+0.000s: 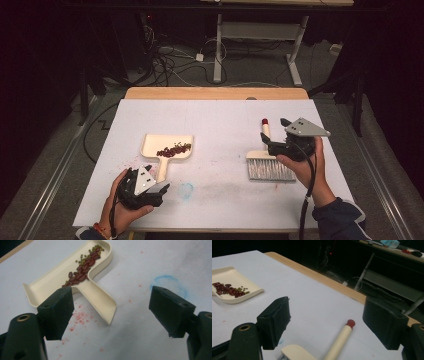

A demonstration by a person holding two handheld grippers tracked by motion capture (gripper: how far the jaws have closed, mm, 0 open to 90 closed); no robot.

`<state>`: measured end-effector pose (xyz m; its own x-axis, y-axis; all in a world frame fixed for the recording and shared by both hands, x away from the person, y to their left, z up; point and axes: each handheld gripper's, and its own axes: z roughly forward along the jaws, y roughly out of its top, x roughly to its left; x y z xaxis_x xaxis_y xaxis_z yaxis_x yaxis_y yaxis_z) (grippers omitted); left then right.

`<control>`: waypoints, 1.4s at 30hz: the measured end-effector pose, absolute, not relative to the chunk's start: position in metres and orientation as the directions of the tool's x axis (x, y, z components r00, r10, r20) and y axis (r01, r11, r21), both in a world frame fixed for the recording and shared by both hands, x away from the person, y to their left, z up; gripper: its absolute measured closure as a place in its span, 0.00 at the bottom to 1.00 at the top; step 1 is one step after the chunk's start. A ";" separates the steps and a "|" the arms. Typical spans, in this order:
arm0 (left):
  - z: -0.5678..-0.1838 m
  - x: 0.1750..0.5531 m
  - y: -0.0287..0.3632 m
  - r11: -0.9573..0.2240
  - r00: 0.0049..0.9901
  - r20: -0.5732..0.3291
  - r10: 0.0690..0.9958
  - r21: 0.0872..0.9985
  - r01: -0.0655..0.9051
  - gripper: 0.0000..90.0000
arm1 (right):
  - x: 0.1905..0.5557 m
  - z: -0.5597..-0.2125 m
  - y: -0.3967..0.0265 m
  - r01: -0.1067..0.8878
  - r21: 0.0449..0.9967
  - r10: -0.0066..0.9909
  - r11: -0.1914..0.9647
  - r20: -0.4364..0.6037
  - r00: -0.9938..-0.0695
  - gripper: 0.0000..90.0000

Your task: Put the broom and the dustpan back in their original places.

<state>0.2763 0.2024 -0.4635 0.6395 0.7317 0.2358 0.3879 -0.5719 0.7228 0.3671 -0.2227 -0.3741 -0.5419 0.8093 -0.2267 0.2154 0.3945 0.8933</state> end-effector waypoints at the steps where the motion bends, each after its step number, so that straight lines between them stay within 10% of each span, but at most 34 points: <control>1: -0.464 0.276 0.202 -0.571 0.637 0.239 0.733 0.725 0.385 0.23 | 0.365 -0.374 -0.223 0.208 0.894 0.806 0.397 -0.231 -0.546 0.25; 42: -0.467 0.276 0.201 -0.598 0.653 0.254 0.713 0.706 0.378 0.23 | 0.315 -0.402 -0.255 0.136 0.888 0.751 0.439 -0.280 -0.598 0.24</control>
<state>0.2761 0.2006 -0.4673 0.6533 0.7132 0.2541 0.3785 -0.5983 0.7062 0.3155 -0.2548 -0.4020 -0.5979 0.7512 -0.2798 0.1365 0.4393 0.8879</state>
